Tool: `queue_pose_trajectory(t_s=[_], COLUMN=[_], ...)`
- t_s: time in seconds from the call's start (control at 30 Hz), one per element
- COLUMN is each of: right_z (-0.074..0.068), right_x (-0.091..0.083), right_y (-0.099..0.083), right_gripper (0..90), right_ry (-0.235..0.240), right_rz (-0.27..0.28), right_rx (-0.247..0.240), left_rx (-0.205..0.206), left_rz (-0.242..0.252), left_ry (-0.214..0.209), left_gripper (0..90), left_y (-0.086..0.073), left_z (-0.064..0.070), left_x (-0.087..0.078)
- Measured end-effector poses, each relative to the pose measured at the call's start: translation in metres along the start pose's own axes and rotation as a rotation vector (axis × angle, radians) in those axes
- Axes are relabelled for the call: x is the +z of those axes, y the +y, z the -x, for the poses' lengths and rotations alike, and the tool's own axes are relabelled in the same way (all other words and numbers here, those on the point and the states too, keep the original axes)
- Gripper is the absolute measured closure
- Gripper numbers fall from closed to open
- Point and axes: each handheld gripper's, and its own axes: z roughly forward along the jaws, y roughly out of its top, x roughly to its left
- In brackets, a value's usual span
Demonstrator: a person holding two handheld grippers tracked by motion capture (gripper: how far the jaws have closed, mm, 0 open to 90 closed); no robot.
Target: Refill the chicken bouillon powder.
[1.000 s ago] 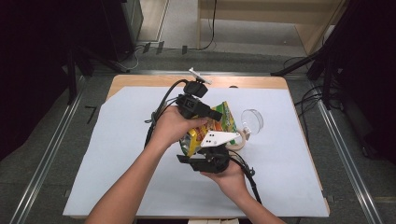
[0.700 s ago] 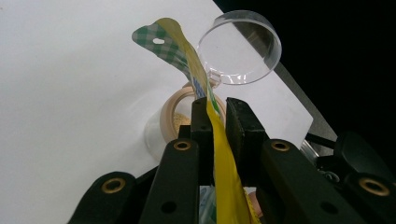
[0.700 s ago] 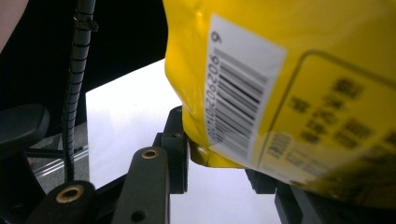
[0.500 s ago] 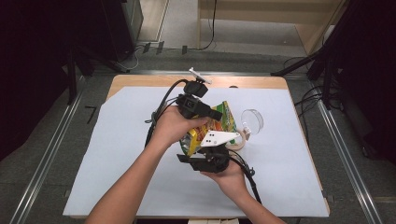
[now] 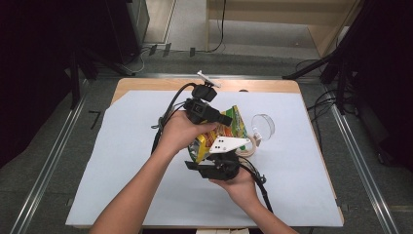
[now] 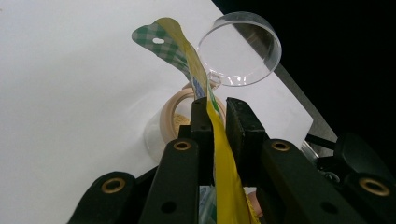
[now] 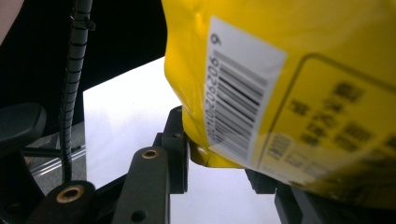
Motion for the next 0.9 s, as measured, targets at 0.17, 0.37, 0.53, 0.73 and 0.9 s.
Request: queue_pose_trajectory(t_s=[0.17,0.37,0.53,0.73,0.9], right_z=[-0.0001,0.0008,0.0027,0.0018,0.0033], right_x=[0.0000,-0.0001,0.0001,-0.0010,-0.0006], right_y=[0.0004,0.0001,-0.0011,0.0003,-0.0006], right_gripper=[67.0,67.0,67.0,66.9,66.9], right_ry=[0.001,-0.004,-0.011,-0.003,-0.003], right_rz=[0.003,0.000,-0.004,0.006,0.002], right_rx=[-0.003,-0.003,-0.008,0.002,0.003], left_rx=[0.000,0.001,0.005,0.006,0.015], left_rz=[0.002,0.006,0.002,-0.002,-0.004], left_ry=[-0.001,-0.002,-0.001,0.004,0.008], left_gripper=[82.1,82.2,82.2,82.2,81.2], left_y=[0.0000,0.0005,0.0011,0.0030,0.0031], left_z=[-0.0003,0.0008,0.0013,0.0022,0.0039], left_x=[-0.0002,0.0010,0.0023,0.0013,0.0025])
